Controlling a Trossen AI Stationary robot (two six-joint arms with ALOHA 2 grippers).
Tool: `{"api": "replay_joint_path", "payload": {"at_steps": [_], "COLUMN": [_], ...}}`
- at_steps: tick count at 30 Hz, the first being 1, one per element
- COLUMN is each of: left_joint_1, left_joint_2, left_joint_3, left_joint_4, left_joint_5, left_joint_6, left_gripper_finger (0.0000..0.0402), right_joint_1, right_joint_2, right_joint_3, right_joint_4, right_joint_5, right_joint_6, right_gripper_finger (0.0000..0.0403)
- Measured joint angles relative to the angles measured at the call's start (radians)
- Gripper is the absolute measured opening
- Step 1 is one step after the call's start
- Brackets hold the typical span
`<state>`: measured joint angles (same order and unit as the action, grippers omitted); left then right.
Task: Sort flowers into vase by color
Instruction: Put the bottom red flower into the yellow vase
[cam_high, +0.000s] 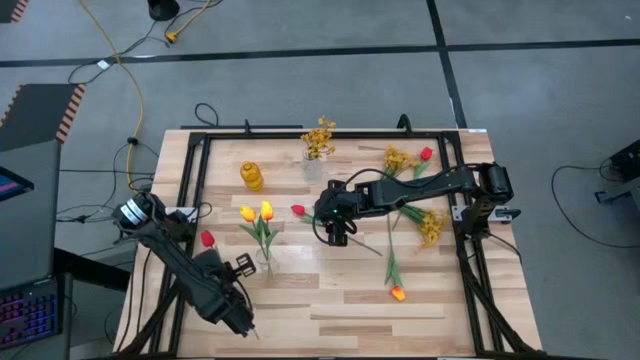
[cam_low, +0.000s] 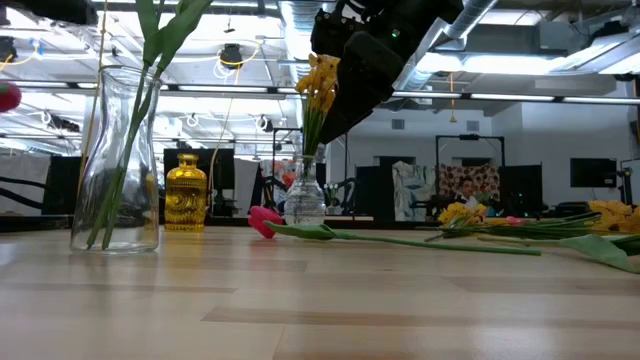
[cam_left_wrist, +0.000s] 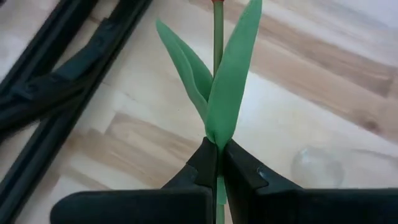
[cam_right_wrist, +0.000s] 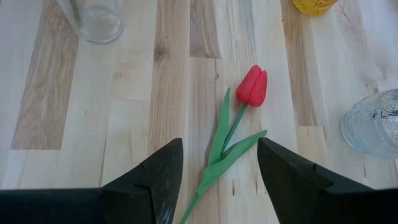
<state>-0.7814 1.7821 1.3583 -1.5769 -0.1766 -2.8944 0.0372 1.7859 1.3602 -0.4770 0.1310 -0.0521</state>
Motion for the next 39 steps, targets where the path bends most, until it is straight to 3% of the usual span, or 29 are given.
{"api": "replay_joint_path", "payload": {"at_steps": [9,17,24,32,39], "left_joint_1": [-0.040,-0.037,-0.037,-0.037,-0.032], "left_joint_2": [-0.028,-0.157,-0.272,-0.446,-0.660], "left_joint_3": [0.001,-0.027,-0.097,-0.199,-0.319], "left_joint_4": [0.007,0.005,0.005,0.005,0.005], "left_joint_5": [-0.183,-0.438,-0.496,-0.644,-0.847], "left_joint_6": [0.029,0.152,0.208,0.363,0.547], "left_gripper_finger": [0.0000,0.0000,0.0000,0.0000,0.0000], "right_joint_1": [0.000,0.000,0.000,0.000,0.000], "right_joint_2": [0.000,0.000,0.000,0.000,0.000], "right_joint_3": [0.000,0.000,0.000,0.000,0.000], "right_joint_4": [0.001,0.003,0.007,0.007,0.007], "right_joint_5": [0.000,0.000,0.000,0.000,0.000], "right_joint_6": [0.000,0.000,0.000,0.000,0.000], "right_gripper_finger": [0.0233,0.0233,0.0233,0.0233,0.0233]}}
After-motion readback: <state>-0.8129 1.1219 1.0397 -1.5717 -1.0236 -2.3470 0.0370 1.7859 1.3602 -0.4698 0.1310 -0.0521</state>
